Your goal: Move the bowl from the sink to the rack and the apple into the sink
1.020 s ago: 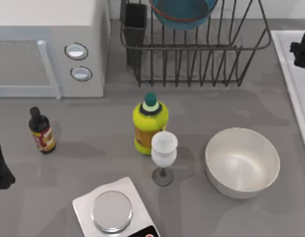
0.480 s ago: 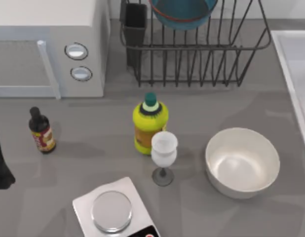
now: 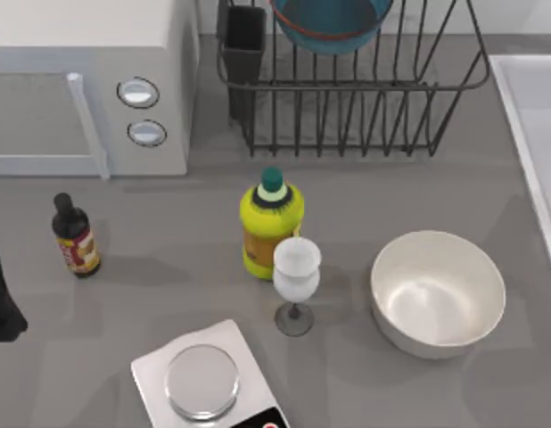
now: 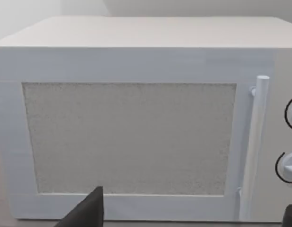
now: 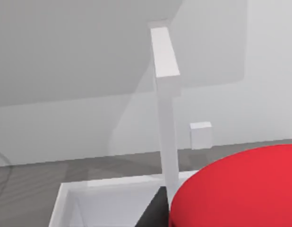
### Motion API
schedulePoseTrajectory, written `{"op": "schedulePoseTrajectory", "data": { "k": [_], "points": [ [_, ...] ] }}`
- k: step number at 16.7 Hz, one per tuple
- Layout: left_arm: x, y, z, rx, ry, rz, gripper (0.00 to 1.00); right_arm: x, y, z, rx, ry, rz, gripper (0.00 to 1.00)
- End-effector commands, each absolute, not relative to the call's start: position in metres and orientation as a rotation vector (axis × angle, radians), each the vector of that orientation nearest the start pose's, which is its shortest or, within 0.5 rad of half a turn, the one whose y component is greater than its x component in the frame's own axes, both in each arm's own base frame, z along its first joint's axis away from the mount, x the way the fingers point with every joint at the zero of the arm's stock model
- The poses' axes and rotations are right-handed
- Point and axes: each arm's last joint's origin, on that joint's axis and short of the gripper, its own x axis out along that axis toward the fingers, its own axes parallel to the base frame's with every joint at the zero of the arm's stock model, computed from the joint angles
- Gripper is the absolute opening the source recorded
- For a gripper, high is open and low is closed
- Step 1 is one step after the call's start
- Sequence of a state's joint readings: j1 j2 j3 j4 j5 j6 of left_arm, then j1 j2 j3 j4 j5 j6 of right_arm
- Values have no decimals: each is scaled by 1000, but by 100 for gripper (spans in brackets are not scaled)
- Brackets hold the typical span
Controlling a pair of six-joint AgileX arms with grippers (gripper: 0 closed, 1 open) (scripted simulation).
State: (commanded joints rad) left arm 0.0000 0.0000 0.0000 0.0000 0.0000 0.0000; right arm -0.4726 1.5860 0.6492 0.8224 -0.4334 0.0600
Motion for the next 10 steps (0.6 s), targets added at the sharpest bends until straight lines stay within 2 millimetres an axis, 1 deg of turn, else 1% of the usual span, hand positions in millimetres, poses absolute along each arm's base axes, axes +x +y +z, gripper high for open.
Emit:
{"op": "schedulePoseTrajectory", "data": {
  "k": [4, 6, 10],
  "points": [
    [106, -1, 160, 0, 0, 0, 100, 270, -136, 205, 18, 19, -14, 0],
    [106, -1, 160, 0, 0, 0, 100, 267, -136, 209, 0, 0, -10, 0],
    [106, -1, 160, 0, 0, 0, 100, 267, -136, 209, 0, 0, -10, 0]
  ]
}}
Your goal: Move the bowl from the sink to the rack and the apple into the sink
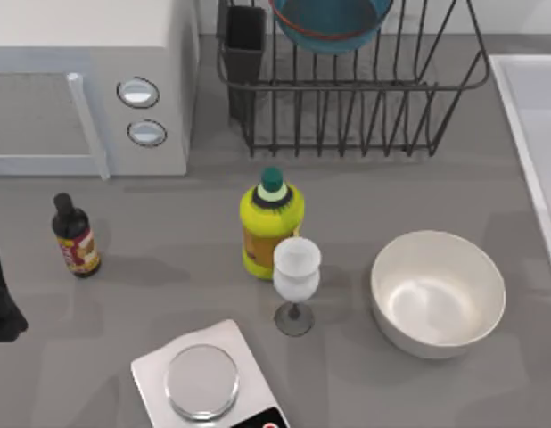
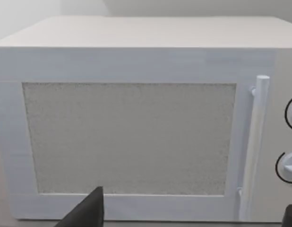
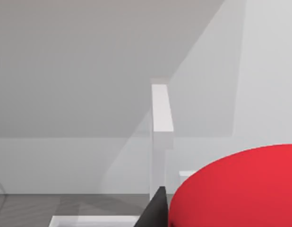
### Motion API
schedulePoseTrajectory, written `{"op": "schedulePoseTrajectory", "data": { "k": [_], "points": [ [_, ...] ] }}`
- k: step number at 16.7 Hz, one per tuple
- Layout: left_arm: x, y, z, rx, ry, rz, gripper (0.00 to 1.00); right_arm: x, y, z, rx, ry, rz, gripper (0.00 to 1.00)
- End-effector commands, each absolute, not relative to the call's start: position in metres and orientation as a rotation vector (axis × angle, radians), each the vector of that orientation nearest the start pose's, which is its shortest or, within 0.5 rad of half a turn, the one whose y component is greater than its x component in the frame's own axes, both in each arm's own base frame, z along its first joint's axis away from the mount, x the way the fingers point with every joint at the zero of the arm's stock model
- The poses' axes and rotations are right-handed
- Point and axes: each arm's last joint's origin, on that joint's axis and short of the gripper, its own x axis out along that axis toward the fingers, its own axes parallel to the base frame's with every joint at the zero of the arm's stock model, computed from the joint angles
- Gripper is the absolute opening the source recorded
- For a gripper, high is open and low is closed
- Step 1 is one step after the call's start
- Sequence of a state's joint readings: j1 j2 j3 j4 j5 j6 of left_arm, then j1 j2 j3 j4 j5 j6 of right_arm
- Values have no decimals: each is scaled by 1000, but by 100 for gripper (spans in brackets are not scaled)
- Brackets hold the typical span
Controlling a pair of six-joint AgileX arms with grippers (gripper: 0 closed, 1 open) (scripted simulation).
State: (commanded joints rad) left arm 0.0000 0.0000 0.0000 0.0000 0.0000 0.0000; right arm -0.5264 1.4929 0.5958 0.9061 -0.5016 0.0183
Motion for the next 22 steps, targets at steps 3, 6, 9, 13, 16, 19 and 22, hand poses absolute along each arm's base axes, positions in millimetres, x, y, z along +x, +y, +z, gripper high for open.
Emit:
{"op": "schedulePoseTrajectory", "data": {
  "k": [3, 6, 9, 13, 16, 19, 22],
  "points": [
    [106, -1, 160, 0, 0, 0, 100, 270, -137, 206, 4, 3, -8, 0],
    [106, -1, 160, 0, 0, 0, 100, 276, -141, 185, 8, 10, -9, 0],
    [106, -1, 160, 0, 0, 0, 100, 282, -146, 148, 9, 11, -7, 0],
    [106, -1, 160, 0, 0, 0, 100, 278, -144, 97, -2, -8, -7, 0],
    [106, -1, 160, 0, 0, 0, 100, 271, -139, 71, -2, -7, -9, 0],
    [106, -1, 160, 0, 0, 0, 100, 267, -136, 59, 0, 0, -10, 0],
    [106, -1, 160, 0, 0, 0, 100, 267, -136, 59, 0, 0, -10, 0]
  ]
}}
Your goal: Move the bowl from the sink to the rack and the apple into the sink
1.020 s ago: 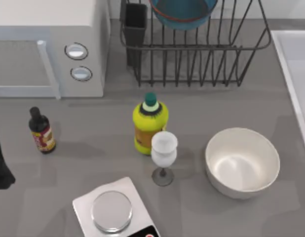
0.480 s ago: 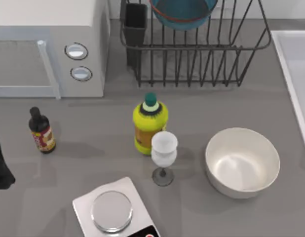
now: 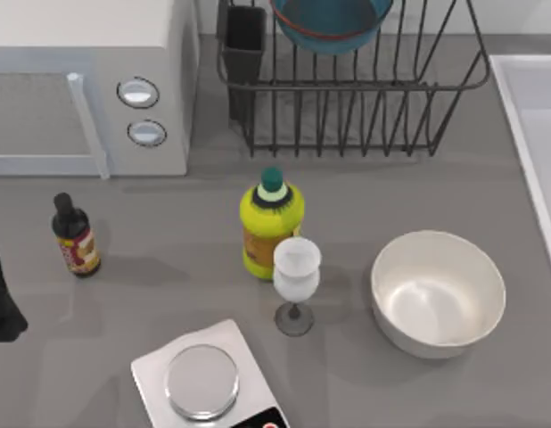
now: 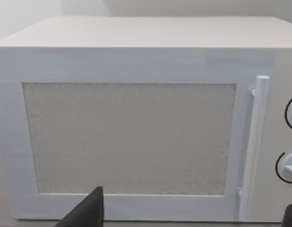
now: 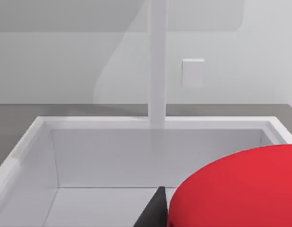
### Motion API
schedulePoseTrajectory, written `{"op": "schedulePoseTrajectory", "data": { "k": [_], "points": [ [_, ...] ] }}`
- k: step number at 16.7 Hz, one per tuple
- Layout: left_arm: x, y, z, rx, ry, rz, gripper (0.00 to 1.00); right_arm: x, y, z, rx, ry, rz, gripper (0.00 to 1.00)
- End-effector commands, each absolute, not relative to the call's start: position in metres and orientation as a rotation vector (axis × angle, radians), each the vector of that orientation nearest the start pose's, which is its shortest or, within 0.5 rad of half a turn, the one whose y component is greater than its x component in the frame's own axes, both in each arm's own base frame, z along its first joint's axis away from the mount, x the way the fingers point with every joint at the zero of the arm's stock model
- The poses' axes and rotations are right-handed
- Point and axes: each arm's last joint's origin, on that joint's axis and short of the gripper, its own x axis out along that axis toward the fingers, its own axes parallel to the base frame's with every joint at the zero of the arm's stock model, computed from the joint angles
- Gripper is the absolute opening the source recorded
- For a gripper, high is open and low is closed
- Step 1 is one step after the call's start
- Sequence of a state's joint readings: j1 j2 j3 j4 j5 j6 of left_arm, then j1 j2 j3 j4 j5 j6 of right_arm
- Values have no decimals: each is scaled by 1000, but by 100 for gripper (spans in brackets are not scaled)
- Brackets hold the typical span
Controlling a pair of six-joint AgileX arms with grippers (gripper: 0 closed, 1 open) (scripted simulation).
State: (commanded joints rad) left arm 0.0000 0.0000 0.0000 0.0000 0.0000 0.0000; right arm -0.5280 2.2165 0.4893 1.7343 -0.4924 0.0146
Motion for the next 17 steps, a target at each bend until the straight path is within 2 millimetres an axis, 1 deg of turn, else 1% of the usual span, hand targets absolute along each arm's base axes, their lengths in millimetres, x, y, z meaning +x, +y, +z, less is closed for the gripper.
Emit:
{"op": "schedulePoseTrajectory", "data": {
  "k": [1, 14, 15, 17],
  "points": [
    [106, -1, 160, 0, 0, 0, 100, 267, -136, 59, 0, 0, -10, 0],
    [106, -1, 160, 0, 0, 0, 100, 267, -136, 59, 0, 0, -10, 98],
    [106, -1, 160, 0, 0, 0, 100, 267, -136, 59, 0, 0, -10, 100],
    [106, -1, 160, 0, 0, 0, 100, 267, -136, 59, 0, 0, -10, 100]
  ]
}}
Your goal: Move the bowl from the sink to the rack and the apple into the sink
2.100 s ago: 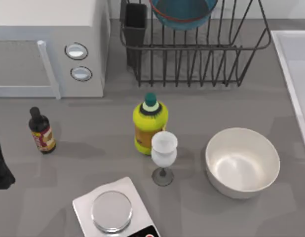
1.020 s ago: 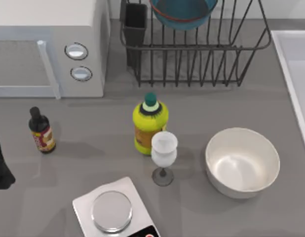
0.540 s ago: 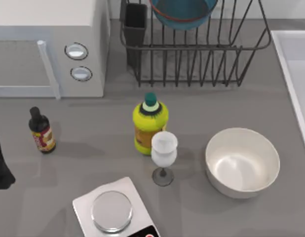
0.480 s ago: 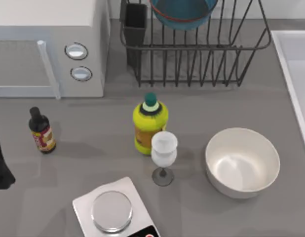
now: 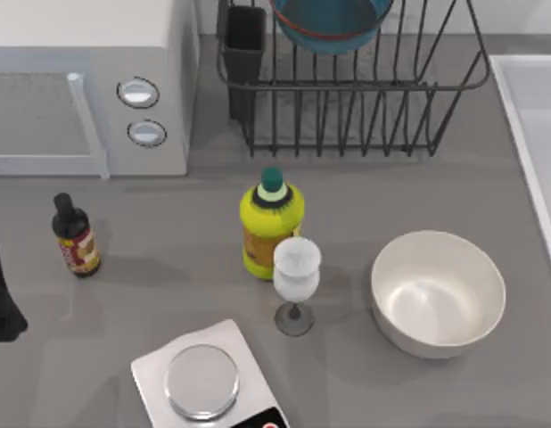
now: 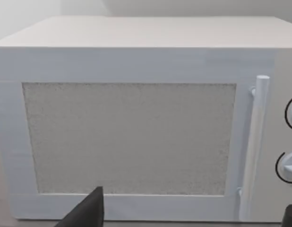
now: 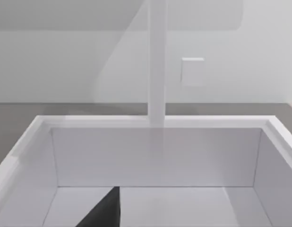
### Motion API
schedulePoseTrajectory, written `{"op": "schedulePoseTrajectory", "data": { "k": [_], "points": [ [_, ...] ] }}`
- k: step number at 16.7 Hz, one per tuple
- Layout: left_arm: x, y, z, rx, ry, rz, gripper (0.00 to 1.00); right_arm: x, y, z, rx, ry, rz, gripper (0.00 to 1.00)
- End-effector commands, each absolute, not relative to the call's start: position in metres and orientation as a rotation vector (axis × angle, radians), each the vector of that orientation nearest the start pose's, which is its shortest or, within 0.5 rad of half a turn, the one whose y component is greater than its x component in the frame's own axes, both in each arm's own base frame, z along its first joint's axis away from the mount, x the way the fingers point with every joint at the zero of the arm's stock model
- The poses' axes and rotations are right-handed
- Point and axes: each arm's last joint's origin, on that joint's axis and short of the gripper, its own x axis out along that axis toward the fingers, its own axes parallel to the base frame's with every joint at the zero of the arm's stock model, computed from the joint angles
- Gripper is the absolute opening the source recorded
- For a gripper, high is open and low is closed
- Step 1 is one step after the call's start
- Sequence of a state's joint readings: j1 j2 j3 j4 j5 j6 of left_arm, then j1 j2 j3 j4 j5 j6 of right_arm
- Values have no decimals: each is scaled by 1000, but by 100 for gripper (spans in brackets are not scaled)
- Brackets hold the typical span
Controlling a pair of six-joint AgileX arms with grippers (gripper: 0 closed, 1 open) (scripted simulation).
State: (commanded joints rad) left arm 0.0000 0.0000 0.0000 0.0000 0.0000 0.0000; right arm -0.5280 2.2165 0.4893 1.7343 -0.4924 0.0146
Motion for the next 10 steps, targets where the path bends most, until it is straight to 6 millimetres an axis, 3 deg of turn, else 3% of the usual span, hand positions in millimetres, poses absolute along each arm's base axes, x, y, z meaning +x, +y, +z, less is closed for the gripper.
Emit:
{"op": "schedulePoseTrajectory", "data": {
  "k": [10],
  "points": [
    [106, -1, 160, 0, 0, 0, 100, 266, -135, 65, 2, 7, -27, 100]
  ]
}}
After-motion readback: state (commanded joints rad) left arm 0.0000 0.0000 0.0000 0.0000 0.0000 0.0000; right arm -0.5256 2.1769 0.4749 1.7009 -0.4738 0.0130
